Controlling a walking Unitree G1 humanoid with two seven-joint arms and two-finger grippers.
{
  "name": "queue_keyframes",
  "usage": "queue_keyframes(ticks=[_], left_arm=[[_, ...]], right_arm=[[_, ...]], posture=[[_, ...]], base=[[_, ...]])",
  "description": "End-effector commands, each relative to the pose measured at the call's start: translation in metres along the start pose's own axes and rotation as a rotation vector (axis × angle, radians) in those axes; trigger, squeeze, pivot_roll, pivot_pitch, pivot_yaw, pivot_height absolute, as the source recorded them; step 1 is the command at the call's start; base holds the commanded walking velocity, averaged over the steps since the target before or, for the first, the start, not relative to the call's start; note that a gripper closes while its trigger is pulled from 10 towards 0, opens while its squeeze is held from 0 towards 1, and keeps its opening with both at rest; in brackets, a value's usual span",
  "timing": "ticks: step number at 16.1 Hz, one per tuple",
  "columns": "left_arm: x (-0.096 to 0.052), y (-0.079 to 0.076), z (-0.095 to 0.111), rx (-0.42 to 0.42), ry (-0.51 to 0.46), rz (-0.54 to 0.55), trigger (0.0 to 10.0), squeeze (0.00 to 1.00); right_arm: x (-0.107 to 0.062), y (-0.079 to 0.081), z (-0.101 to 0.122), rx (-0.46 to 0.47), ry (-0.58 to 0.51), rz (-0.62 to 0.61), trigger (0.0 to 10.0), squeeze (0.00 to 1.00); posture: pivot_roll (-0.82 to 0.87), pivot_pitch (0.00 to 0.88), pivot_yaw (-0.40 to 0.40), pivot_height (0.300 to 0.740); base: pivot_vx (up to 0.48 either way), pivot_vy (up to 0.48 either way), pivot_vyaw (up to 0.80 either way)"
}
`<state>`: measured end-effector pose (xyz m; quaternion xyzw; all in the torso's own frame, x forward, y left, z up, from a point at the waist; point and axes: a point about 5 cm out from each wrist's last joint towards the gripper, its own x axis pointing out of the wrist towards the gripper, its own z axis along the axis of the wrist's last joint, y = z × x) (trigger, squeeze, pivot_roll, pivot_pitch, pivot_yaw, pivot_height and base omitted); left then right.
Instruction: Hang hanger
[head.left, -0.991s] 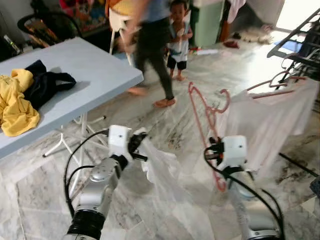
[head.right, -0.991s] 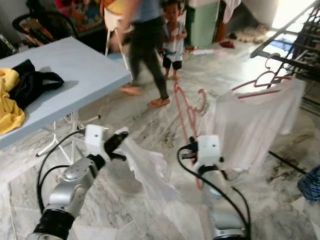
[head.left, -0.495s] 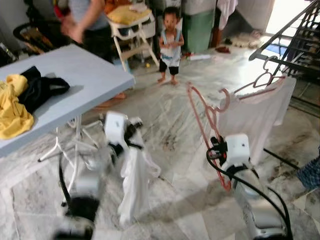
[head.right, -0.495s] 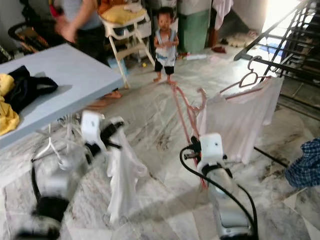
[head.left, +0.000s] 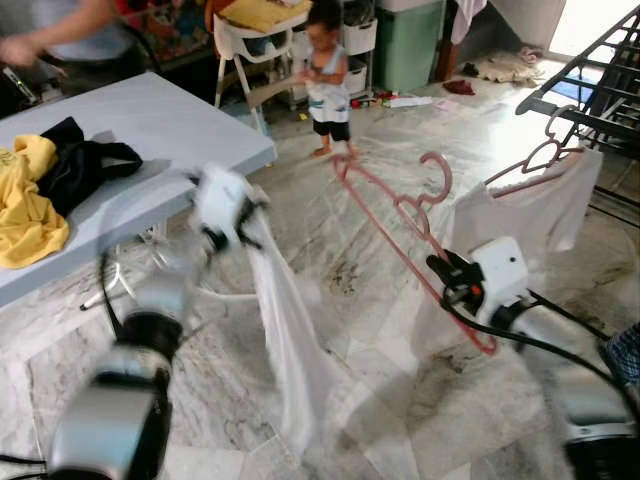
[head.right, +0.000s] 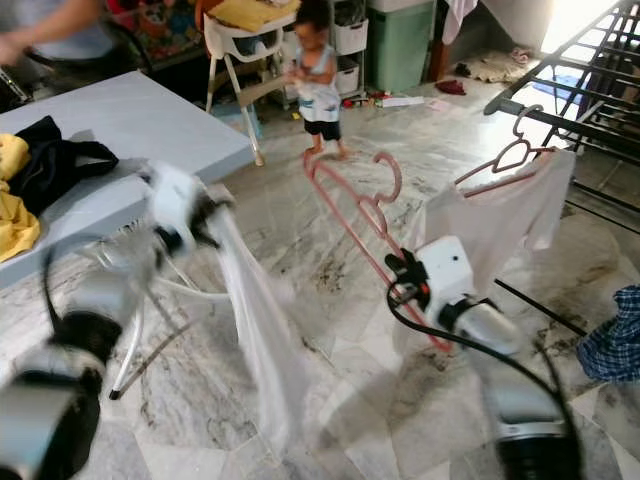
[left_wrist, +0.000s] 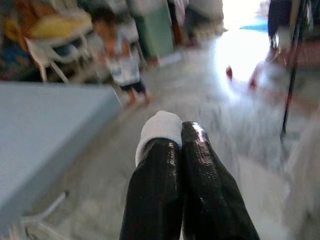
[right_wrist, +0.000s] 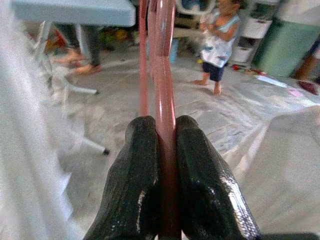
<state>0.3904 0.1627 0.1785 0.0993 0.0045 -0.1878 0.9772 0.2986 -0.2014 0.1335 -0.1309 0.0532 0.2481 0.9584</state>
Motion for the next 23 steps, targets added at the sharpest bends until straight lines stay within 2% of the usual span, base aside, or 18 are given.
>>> queue_keyframes(ticks=[1, 3, 4, 6, 7, 8, 10, 12, 15, 17, 18, 20, 23], left_arm=[[0.000, 0.009, 0.010, -0.002, -0.044, 0.003, 10.0, 0.00], [0.000, 0.018, 0.011, 0.045, -0.022, 0.035, 10.0, 0.00], [-0.001, 0.028, 0.010, 0.087, 0.002, 0.124, 10.0, 0.00], [0.000, 0.027, 0.007, 0.088, 0.016, 0.103, 10.0, 0.00], [0.000, 0.023, 0.004, 0.126, 0.016, 0.099, 10.0, 0.00], [0.000, 0.026, 0.000, 0.197, 0.050, 0.168, 10.0, 0.00], [0.001, 0.027, -0.001, 0.168, 0.061, 0.210, 10.0, 0.00], [0.004, 0.024, -0.003, 0.188, 0.072, 0.282, 10.0, 0.00], [0.010, 0.010, -0.006, 0.101, 0.069, 0.288, 10.0, 0.00], [0.013, 0.001, -0.008, 0.092, 0.070, 0.302, 10.0, 0.00], [0.015, -0.007, -0.009, 0.055, 0.068, 0.298, 10.0, 0.00], [0.015, -0.011, -0.012, 0.059, 0.073, 0.300, 10.0, 0.00], [0.014, -0.009, -0.011, 0.036, 0.067, 0.303, 10.0, 0.00]], right_arm=[[-0.002, 0.011, 0.005, -0.019, -0.009, 0.116, 10.0, 0.00], [-0.010, 0.017, 0.001, -0.051, 0.025, 0.226, 10.0, 0.00], [-0.018, 0.019, -0.001, -0.061, 0.056, 0.303, 10.0, 0.00], [-0.026, 0.024, -0.002, -0.023, 0.081, 0.396, 10.0, 0.00], [-0.031, 0.028, -0.005, -0.015, 0.110, 0.457, 10.0, 0.00], [-0.035, 0.032, -0.007, -0.009, 0.135, 0.515, 10.0, 0.00], [-0.037, 0.037, -0.008, 0.012, 0.146, 0.555, 10.0, 0.00], [-0.037, 0.048, -0.010, 0.026, 0.165, 0.603, 10.0, 0.00], [-0.030, 0.071, -0.015, 0.058, 0.184, 0.649, 10.0, 0.00], [-0.025, 0.085, -0.018, 0.067, 0.184, 0.655, 10.0, 0.00], [-0.022, 0.094, -0.020, 0.078, 0.188, 0.659, 10.0, 0.00], [-0.021, 0.100, -0.021, 0.072, 0.191, 0.655, 10.0, 0.00], [-0.017, 0.095, -0.018, 0.064, 0.170, 0.587, 10.0, 0.00]], posture=[[-0.14, 0.066, 0.092, 0.740], [-0.15, 0.064, 0.098, 0.740], [-0.15, 0.066, 0.101, 0.740], [-0.15, 0.067, 0.103, 0.740], [-0.15, 0.069, 0.102, 0.740], [-0.15, 0.070, 0.101, 0.740], [-0.15, 0.072, 0.098, 0.740], [-0.15, 0.069, 0.086, 0.740], [-0.15, 0.068, 0.083, 0.740], [-0.16, 0.072, 0.083, 0.740], [-0.15, 0.075, 0.081, 0.740], [-0.15, 0.078, 0.083, 0.740], [-0.15, 0.076, 0.082, 0.740]], base=[[0.000, 0.000, 0.00], [0.000, 0.000, 0.00], [0.000, 0.000, 0.00], [0.000, 0.000, 0.00], [0.000, 0.000, 0.00], [0.000, 0.000, 0.00], [0.000, 0.000, 0.00], [0.000, 0.000, 0.00], [0.000, 0.000, 0.00], [0.000, 0.000, 0.00], [0.000, 0.000, 0.00], [0.000, 0.000, 0.00], [0.000, 0.000, 0.00]])
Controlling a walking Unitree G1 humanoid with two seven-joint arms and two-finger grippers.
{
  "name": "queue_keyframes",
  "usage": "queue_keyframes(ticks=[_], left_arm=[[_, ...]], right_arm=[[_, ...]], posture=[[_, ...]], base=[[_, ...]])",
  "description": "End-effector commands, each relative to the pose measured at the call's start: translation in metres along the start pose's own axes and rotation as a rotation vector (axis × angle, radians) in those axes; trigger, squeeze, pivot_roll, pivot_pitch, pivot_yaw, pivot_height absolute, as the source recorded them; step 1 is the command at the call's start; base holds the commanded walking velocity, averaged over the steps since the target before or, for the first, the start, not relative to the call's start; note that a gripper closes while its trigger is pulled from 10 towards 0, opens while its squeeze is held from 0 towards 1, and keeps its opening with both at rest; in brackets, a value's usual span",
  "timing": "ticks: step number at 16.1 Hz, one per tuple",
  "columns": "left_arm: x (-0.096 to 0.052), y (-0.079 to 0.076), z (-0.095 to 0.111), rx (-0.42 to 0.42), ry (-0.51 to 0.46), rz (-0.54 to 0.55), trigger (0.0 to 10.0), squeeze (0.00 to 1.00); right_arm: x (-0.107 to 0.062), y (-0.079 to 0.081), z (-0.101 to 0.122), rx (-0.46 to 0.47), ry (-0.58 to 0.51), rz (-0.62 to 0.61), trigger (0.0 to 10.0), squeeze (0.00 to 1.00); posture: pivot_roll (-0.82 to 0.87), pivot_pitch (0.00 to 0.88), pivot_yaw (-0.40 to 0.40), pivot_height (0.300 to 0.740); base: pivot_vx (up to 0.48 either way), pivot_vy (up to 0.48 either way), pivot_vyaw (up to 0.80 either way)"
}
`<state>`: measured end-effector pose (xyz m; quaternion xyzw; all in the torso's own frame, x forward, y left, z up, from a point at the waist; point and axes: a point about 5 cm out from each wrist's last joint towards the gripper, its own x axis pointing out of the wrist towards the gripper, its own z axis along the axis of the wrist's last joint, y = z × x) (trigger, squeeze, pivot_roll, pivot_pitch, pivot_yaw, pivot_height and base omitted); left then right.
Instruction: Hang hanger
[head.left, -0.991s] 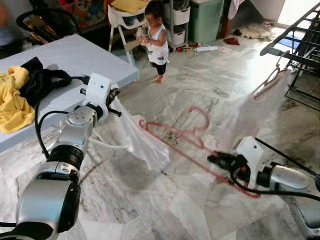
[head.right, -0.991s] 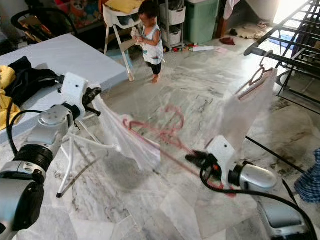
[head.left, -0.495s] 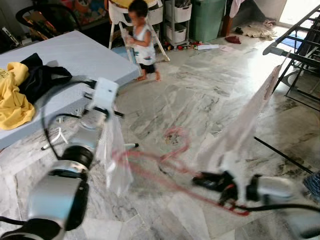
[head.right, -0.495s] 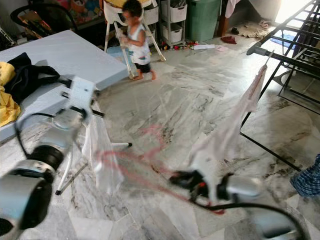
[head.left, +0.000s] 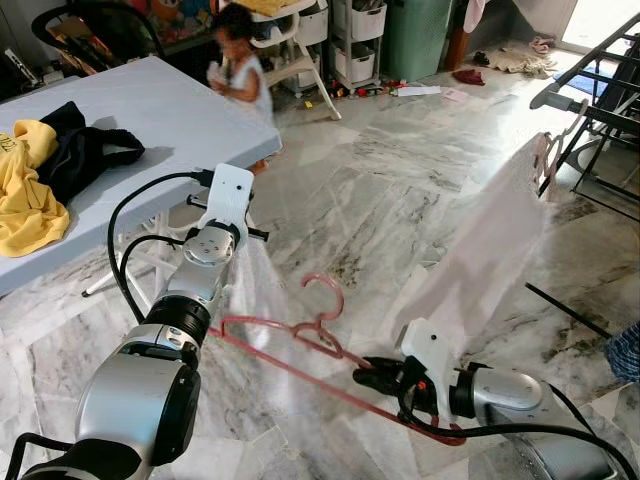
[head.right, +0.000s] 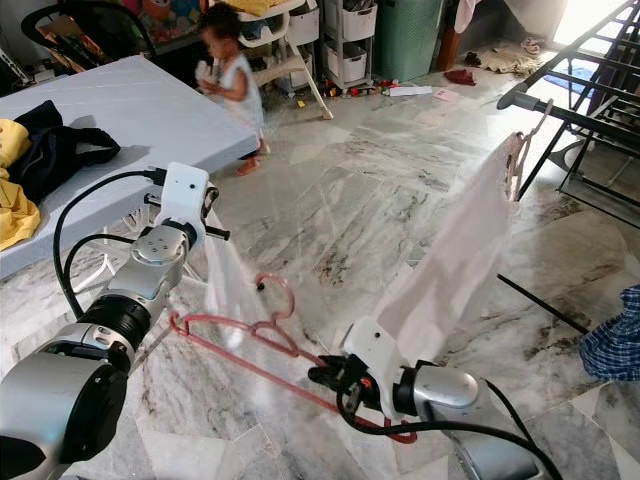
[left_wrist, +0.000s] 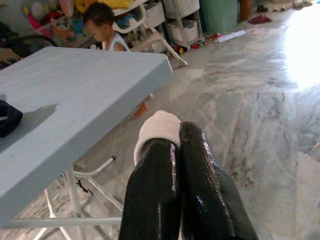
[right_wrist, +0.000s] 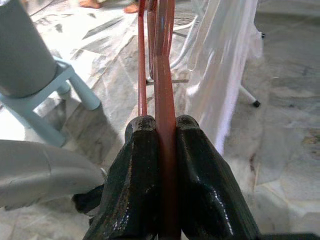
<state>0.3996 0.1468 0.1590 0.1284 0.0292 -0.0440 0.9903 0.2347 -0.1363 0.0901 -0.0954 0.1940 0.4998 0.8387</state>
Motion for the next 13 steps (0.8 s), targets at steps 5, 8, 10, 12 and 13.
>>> queue_keyframes(ticks=[5, 8, 10, 12, 13], left_arm=[[-0.002, 0.012, 0.002, -0.005, -0.008, 0.058, 10.0, 0.00], [-0.002, 0.009, 0.000, -0.009, -0.005, 0.059, 10.0, 0.00], [-0.002, 0.008, 0.000, 0.002, -0.001, 0.072, 10.0, 0.00], [-0.002, 0.008, -0.004, 0.015, 0.032, 0.139, 10.0, 0.00], [-0.002, 0.009, -0.005, 0.024, 0.039, 0.180, 10.0, 0.00]], right_arm=[[-0.003, -0.031, 0.004, -0.057, 0.021, -0.238, 10.0, 0.00], [-0.001, -0.047, 0.006, -0.028, 0.014, -0.394, 10.0, 0.00], [0.003, -0.043, 0.008, -0.013, -0.010, -0.364, 10.0, 0.00], [0.003, -0.026, 0.005, 0.008, -0.014, -0.230, 10.0, 0.00], [0.001, -0.021, 0.003, 0.005, -0.004, -0.177, 10.0, 0.00]], posture=[[-0.15, 0.079, 0.080, 0.740], [-0.15, 0.078, 0.080, 0.740], [-0.15, 0.078, 0.081, 0.740], [-0.15, 0.077, 0.082, 0.740], [-0.15, 0.078, 0.085, 0.740]], base=[[0.000, 0.000, 0.00], [0.000, 0.000, 0.00], [0.000, 0.000, 0.00], [0.000, 0.000, 0.00], [0.000, 0.000, 0.00]])
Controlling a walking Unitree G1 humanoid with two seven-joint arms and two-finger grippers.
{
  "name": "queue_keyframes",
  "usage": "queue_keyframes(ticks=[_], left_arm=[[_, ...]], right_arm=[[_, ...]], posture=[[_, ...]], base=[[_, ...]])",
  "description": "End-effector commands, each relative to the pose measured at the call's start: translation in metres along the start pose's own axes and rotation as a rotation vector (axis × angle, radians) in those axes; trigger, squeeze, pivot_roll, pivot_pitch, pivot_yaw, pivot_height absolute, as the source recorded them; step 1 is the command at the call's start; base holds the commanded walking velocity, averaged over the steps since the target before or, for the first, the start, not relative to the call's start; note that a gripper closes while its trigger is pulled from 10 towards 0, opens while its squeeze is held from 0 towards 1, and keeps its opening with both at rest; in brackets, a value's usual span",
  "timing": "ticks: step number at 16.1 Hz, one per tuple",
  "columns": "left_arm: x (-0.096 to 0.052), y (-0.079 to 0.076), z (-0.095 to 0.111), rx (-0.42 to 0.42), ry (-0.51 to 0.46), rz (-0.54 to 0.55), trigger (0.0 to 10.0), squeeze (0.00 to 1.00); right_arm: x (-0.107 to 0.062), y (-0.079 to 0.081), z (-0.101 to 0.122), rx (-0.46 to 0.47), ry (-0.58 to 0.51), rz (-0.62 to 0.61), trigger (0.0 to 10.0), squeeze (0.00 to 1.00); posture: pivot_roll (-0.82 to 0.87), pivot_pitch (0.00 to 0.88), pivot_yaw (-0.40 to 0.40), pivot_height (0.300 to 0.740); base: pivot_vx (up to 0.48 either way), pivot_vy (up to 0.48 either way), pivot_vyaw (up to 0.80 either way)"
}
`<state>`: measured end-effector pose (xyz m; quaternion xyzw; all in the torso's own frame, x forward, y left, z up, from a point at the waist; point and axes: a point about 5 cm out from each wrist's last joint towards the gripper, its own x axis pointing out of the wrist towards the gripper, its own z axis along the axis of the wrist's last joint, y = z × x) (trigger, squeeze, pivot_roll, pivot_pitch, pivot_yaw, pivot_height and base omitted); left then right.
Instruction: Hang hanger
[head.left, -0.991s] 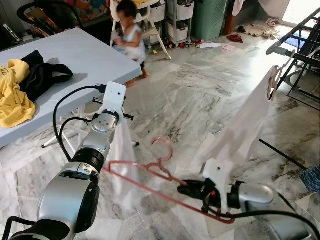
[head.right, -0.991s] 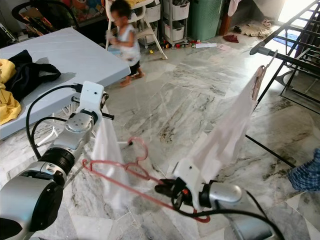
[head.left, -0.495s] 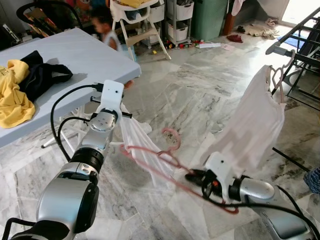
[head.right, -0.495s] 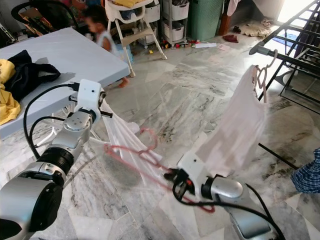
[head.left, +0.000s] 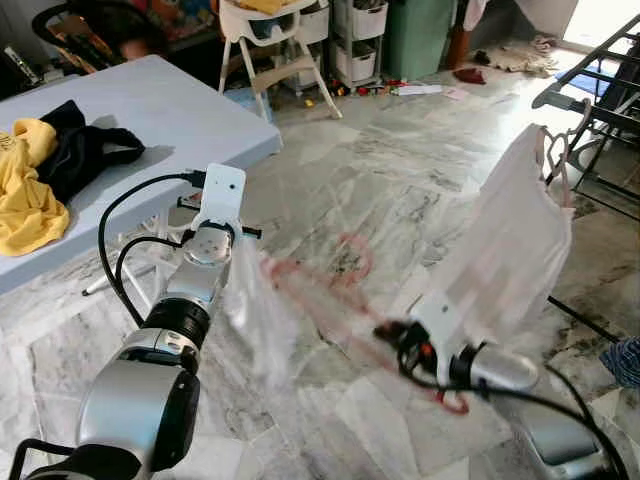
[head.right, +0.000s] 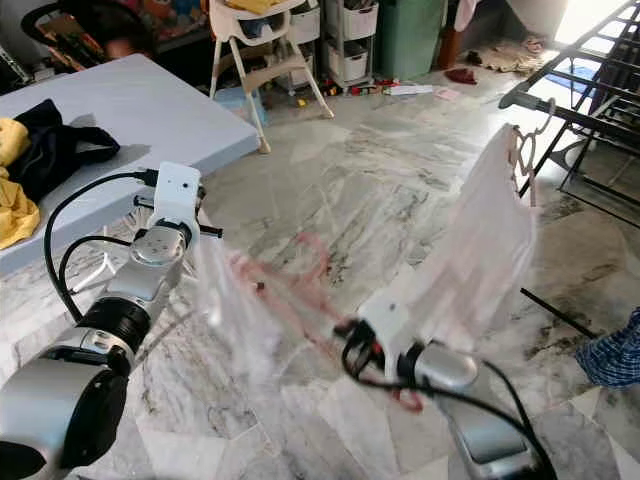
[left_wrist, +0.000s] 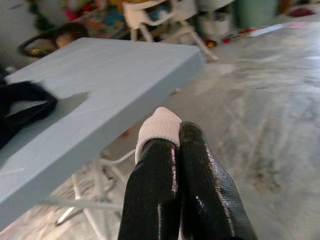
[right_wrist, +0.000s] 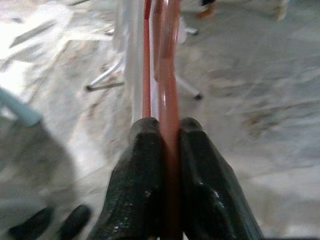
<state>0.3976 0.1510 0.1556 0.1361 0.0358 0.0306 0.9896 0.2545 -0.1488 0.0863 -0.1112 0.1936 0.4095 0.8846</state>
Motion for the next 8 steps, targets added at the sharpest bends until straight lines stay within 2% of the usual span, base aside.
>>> queue_keyframes(ticks=[1, 2, 3, 4, 5, 7, 8], left_arm=[[0.000, 0.008, -0.001, 0.010, 0.005, 0.064, 10.0, 0.00], [0.001, 0.012, -0.002, 0.012, 0.027, 0.135, 10.0, 0.00], [0.001, 0.013, -0.002, 0.009, 0.025, 0.151, 10.0, 0.00], [0.001, 0.015, -0.004, 0.014, 0.051, 0.196, 10.0, 0.00], [0.001, 0.012, -0.005, 0.010, 0.055, 0.170, 10.0, 0.00], [-0.003, -0.004, -0.011, -0.041, 0.076, 0.089, 10.0, 0.00], [-0.005, -0.010, -0.014, -0.039, 0.081, 0.075, 10.0, 0.00]], right_arm=[[-0.003, 0.005, 0.005, -0.013, -0.010, 0.057, 10.0, 0.00], [-0.011, 0.006, 0.003, -0.009, 0.009, 0.106, 10.0, 0.00], [-0.015, 0.006, 0.002, -0.019, 0.020, 0.129, 10.0, 0.00], [-0.021, 0.007, 0.002, 0.011, 0.013, 0.172, 10.0, 0.00], [-0.022, 0.007, 0.003, 0.003, 0.008, 0.173, 10.0, 0.00], [-0.009, 0.005, 0.007, 0.016, -0.030, 0.096, 10.0, 0.00], [-0.003, 0.007, 0.009, 0.023, -0.047, 0.085, 10.0, 0.00]], posture=[[-0.15, 0.078, 0.085, 0.740], [-0.15, 0.078, 0.085, 0.740], [-0.15, 0.076, 0.090, 0.740], [-0.15, 0.077, 0.093, 0.740], [-0.16, 0.076, 0.093, 0.740], [-0.16, 0.075, 0.097, 0.740], [-0.15, 0.075, 0.100, 0.740]], base=[[0.000, 0.000, 0.00], [0.000, 0.000, 0.00], [0.000, 0.000, 0.00], [0.000, 0.000, 0.00], [0.000, 0.000, 0.00], [0.000, 0.000, 0.00], [0.000, 0.000, 0.00]])
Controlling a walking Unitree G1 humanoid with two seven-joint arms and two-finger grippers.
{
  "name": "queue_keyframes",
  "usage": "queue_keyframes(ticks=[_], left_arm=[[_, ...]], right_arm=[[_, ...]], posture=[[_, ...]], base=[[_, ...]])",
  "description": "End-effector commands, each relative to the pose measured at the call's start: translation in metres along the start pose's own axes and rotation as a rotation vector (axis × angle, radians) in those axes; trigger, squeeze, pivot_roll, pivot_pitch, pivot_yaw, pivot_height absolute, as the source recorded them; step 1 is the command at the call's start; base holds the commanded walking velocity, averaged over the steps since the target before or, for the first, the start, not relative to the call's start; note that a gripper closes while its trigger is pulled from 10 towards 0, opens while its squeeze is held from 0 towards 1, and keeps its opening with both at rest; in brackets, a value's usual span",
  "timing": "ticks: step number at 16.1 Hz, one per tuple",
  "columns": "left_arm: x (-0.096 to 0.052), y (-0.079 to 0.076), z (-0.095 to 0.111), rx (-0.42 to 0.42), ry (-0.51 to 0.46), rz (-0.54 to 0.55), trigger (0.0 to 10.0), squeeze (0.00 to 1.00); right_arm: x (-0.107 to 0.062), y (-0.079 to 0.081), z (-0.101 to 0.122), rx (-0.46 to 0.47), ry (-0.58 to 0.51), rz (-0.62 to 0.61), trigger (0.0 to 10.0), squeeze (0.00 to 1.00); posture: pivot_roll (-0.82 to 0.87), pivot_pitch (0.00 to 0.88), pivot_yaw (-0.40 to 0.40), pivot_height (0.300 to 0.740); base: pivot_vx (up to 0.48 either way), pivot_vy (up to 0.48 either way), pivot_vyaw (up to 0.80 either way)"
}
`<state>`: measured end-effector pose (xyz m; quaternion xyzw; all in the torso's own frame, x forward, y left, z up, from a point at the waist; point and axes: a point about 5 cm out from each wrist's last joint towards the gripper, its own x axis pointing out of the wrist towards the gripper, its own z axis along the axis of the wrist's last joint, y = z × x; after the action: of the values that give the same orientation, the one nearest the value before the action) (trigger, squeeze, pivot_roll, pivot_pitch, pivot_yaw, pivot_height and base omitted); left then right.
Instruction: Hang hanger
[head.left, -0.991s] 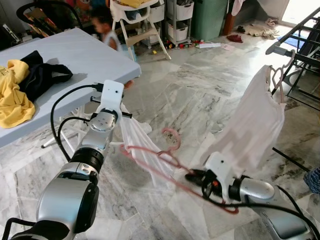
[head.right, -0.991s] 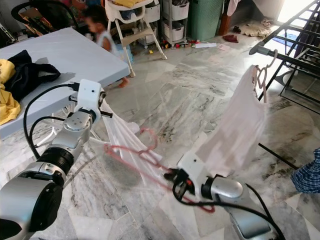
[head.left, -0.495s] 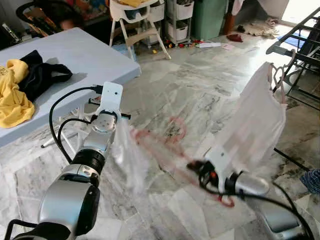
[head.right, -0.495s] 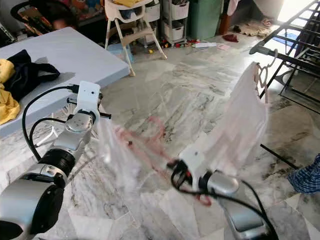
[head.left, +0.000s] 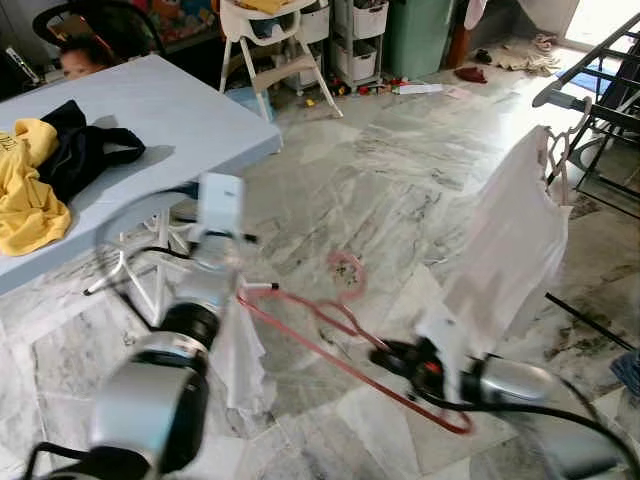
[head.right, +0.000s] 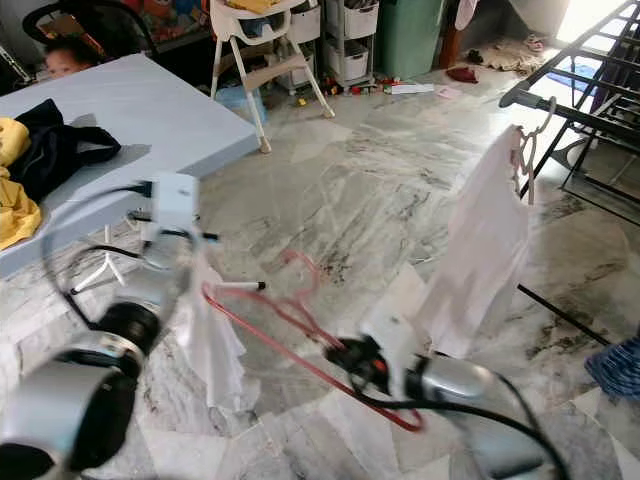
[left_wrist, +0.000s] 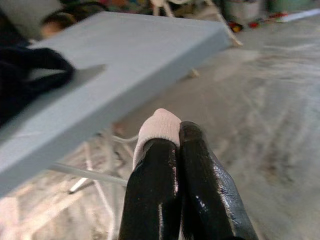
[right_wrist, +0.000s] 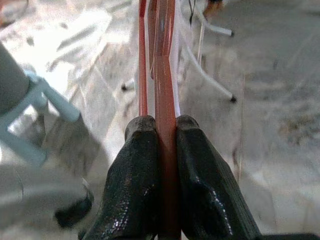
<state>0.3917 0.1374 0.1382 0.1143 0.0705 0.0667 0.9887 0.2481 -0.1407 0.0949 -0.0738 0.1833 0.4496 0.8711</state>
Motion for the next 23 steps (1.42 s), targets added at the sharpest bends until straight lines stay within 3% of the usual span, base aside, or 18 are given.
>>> queue_keyframes(ticks=[1, 4, 6, 11, 15, 23], left_arm=[[-0.004, 0.000, -0.010, 0.015, 0.020, 0.007, 10.0, 0.00], [-0.010, -0.006, -0.028, 0.011, 0.073, 0.014, 10.0, 0.00], [-0.012, -0.008, -0.029, 0.012, 0.076, 0.011, 10.0, 0.00], [-0.012, -0.007, -0.022, 0.015, 0.051, 0.067, 10.0, 0.00], [-0.013, -0.003, -0.023, 0.010, 0.053, 0.077, 10.0, 0.00], [-0.018, -0.013, -0.021, 0.013, 0.065, 0.051, 10.0, 0.00]], right_arm=[[0.006, 0.006, 0.000, 0.017, -0.006, 0.015, 10.0, 0.00], [0.015, 0.022, -0.003, 0.032, -0.001, 0.061, 10.0, 0.00], [0.020, 0.024, -0.004, 0.026, 0.005, 0.044, 10.0, 0.00], [0.024, 0.000, -0.009, 0.012, 0.060, -0.189, 10.0, 0.00], [0.025, -0.004, -0.013, 0.017, 0.076, -0.227, 10.0, 0.00], [0.029, -0.014, -0.013, 0.051, 0.070, -0.316, 10.0, 0.00]], posture=[[-0.15, 0.075, 0.100, 0.740], [-0.15, 0.076, 0.097, 0.740], [-0.15, 0.075, 0.094, 0.740], [-0.15, 0.072, 0.092, 0.740], [-0.15, 0.075, 0.094, 0.740], [-0.14, 0.074, 0.097, 0.740]], base=[[0.000, 0.000, 0.00], [0.000, 0.000, 0.00], [0.000, 0.000, 0.00], [0.000, 0.000, 0.00], [0.000, 0.000, 0.00], [0.000, 0.000, 0.00]])
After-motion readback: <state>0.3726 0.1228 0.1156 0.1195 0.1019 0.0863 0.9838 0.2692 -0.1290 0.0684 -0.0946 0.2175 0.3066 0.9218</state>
